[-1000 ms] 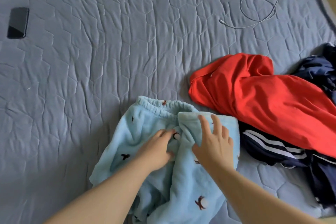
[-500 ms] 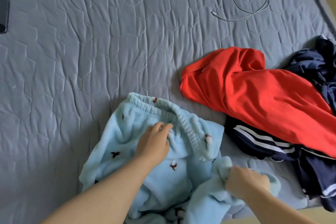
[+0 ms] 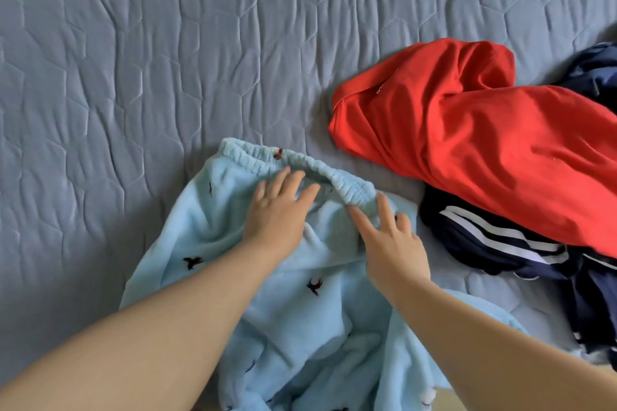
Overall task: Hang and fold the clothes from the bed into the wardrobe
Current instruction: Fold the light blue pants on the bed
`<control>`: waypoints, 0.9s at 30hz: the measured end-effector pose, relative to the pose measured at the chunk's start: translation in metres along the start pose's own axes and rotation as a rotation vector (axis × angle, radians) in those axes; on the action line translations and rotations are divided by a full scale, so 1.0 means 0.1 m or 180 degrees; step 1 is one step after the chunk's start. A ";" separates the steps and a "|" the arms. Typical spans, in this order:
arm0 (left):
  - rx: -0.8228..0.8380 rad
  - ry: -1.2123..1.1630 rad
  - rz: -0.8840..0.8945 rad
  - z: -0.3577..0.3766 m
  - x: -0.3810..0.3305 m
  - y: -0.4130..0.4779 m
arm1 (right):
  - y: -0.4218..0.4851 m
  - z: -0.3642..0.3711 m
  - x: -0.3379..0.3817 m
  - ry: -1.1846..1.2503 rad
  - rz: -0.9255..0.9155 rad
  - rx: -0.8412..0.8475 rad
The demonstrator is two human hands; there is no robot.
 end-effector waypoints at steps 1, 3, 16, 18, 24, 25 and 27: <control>0.0043 0.0109 0.0000 0.03 0.05 0.03 | 0.00 0.03 -0.04 0.0053 0.0104 0.0006; 0.0088 0.0332 0.0039 0.05 0.14 0.12 | 0.00 0.06 -0.11 0.0105 0.0265 0.0053; 0.0667 0.0778 0.0673 -0.34 0.03 0.18 | -0.15 -0.17 -0.07 -0.0254 0.0281 0.0155; 0.0614 0.0790 0.0821 -0.63 0.09 0.09 | -0.24 -0.47 -0.05 -0.0297 0.0280 0.0008; 0.0627 0.0566 0.0605 -2.04 0.37 -0.04 | -0.39 -1.71 0.29 -0.0261 0.0133 -0.0417; 0.0603 0.0532 0.0571 -2.33 0.40 -0.07 | -0.42 -1.95 0.36 -0.0239 0.0073 -0.0503; 0.0538 0.0558 0.0553 -2.84 0.46 -0.13 | -0.50 -2.38 0.49 -0.0230 -0.0020 -0.0658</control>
Point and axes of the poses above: each hand's wrist, its own y-axis towards the middle knuckle, its own z-axis out of the palm, x = y × z, the point moved 1 cm from there along y, towards the middle knuckle, and after that the axes turned 8 degrees about -x, right-handed, at the moved point
